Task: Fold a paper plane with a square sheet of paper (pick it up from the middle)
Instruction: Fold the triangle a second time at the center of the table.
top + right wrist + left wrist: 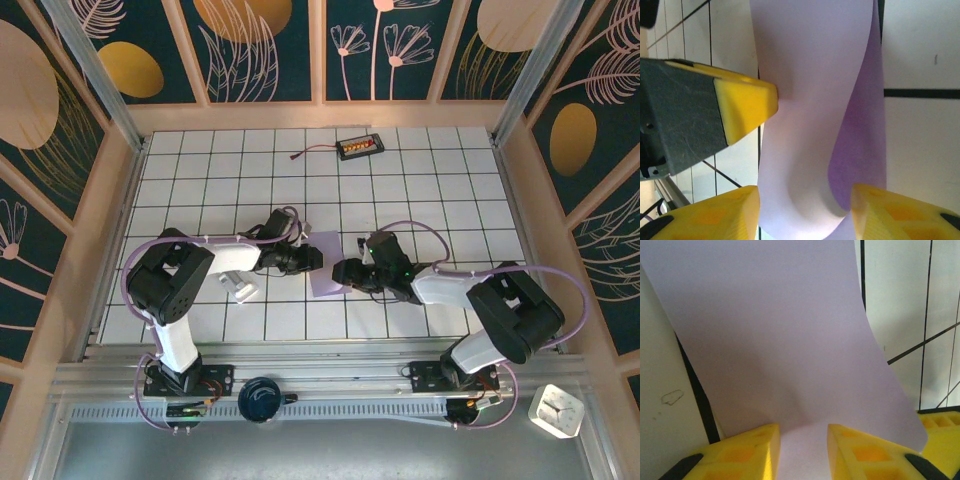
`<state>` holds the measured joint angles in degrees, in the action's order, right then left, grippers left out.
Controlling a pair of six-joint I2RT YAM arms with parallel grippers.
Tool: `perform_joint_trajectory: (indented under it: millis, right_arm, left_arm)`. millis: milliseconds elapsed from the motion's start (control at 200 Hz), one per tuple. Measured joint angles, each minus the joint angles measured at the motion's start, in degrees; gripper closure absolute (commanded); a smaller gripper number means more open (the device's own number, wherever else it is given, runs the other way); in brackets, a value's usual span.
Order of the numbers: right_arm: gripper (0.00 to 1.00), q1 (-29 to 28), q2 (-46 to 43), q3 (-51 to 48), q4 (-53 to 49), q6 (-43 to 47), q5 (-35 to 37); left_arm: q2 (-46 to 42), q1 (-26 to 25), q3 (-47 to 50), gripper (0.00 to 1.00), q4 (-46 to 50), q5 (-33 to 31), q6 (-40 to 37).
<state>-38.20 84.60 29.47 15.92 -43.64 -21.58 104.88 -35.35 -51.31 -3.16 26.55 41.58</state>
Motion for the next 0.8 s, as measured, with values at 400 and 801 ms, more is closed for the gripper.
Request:
perform_joint_trajectory:
  millis: [400,801]
  right_arm:
    - [0.6,2.6,3.7,0.5,1.9,1.1,-2.7]
    - [0.73,5.6,9.8,4.8,3.7,-1.5,-5.5]
  left_arm:
    - [0.2,0.0,-0.5,0.68,0.5,0.2,-0.2]
    - [0.6,0.0,-1.0,0.68,0.9,0.2,-0.9]
